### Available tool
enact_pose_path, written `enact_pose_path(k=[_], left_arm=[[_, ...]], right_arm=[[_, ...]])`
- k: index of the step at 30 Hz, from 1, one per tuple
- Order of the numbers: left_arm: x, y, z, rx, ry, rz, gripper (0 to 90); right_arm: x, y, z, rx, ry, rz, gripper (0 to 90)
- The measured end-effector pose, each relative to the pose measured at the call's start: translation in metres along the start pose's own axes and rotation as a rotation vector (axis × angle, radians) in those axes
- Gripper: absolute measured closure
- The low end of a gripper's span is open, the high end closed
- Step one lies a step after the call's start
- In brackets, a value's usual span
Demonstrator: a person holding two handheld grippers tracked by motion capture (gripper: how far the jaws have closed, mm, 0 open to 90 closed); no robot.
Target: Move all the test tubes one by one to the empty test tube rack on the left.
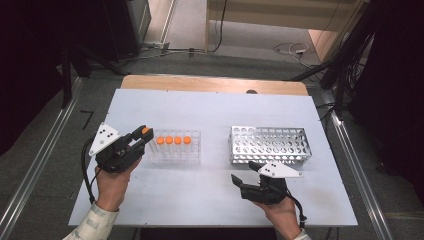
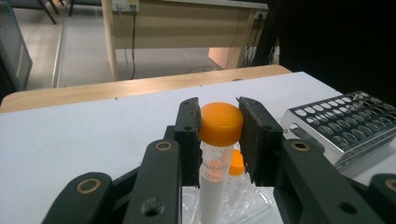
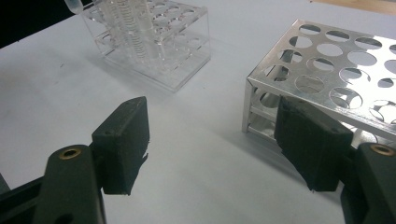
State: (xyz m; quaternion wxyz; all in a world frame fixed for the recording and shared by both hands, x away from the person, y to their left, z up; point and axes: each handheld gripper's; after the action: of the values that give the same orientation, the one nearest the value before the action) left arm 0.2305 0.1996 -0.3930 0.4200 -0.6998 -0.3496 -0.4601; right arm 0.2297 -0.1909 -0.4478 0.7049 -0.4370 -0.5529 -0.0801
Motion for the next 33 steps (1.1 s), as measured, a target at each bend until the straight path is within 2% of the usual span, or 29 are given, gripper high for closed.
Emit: enact_pose_path(k=[8, 17, 23, 33], left_arm=[[0.002, 0.009, 0.007, 0.042, 0.001, -0.006, 69.6], [-0.001, 0.02, 0.007, 0.071, 0.022, 0.002, 69.5], [-0.009, 0.023, 0.004, 0.085, 0.056, 0.009, 69.4], [-0.029, 0.027, 0.005, 0.096, 0.06, 0.023, 69.3]], right_arm=[[0.0, 0.0, -0.001, 0.0, 0.0, 0.0, 25.3], [-0.001, 0.0, -0.001, 0.001, 0.002, 0.004, 25.3], [-0.001, 0.0, -0.001, 0.002, 0.003, 0.004, 25.3], [-0.001, 0.001, 0.0, 0.004, -0.001, 0.007, 25.3]])
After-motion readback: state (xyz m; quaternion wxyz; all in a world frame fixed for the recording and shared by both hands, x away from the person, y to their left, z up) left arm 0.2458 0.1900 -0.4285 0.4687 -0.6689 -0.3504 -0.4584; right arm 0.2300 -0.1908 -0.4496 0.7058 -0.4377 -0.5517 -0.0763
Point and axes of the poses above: each handheld gripper's, and its own axes: y roughly forward along the jaws, x roughly out of its top, z roughly to its left, and after that the axes turned 5 degrees about -y, right-handed
